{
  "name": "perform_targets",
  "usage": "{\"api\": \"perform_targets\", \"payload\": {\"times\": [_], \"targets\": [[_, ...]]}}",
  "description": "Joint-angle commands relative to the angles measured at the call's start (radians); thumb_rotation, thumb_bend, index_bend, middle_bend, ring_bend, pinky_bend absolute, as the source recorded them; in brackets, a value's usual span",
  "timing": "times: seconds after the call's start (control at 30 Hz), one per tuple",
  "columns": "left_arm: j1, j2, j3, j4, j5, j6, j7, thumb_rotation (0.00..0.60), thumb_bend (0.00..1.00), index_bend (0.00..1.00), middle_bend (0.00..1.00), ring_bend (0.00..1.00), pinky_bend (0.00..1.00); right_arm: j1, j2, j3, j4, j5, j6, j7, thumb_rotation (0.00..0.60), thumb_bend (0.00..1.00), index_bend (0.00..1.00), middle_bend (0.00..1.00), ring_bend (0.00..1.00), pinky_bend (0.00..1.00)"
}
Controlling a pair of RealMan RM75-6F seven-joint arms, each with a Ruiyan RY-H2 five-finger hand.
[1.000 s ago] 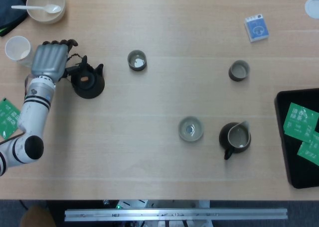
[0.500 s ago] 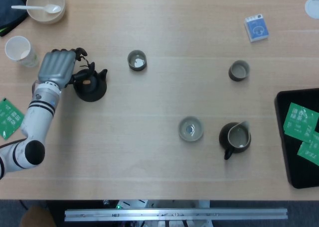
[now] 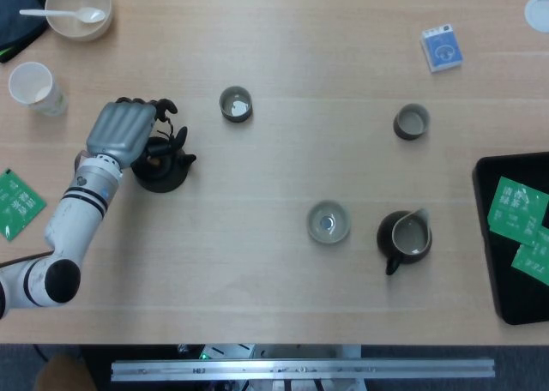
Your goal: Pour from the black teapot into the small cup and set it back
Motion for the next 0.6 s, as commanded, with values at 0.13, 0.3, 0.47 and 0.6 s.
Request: {"api": "perform_targets", "payload": {"times": [0.13,0.3,0.47,0.6], "targets": [[-0.002,0.003,0.021,-0.019,0.009,0.062,0.055,0.061,0.36,0.28,0.37,0.31,0.23,-0.002,-0.003,-0.001,0.007,0.001,0.001,0.007,0.600,0.43,0.26,0.31,0.19,0.13],[-0.001,0.012,0.033,-0.044,0.021,0.099,0.094,0.062,0.36,0.32,0.40,0.34,0.23,-0.002,-0.006,-0.001,0.012,-0.002,0.002,0.013,0.600,0.43,0.26,0.31,0.19,0.13],[0.001,0.024,0.052,-0.072,0.025,0.125,0.140,0.045,0.36,0.35,0.41,0.34,0.23,-0.003,-0.007,-0.002,0.016,-0.003,0.003,0.018,0.600,0.43,0.26,0.31,0.19,0.13],[0.004,0.026,0.065,-0.082,0.021,0.146,0.175,0.013,0.36,0.35,0.41,0.34,0.23,-0.005,-0.007,-0.004,0.018,-0.004,0.003,0.020,0.600,0.43,0.26,0.31,0.19,0.13]]}}
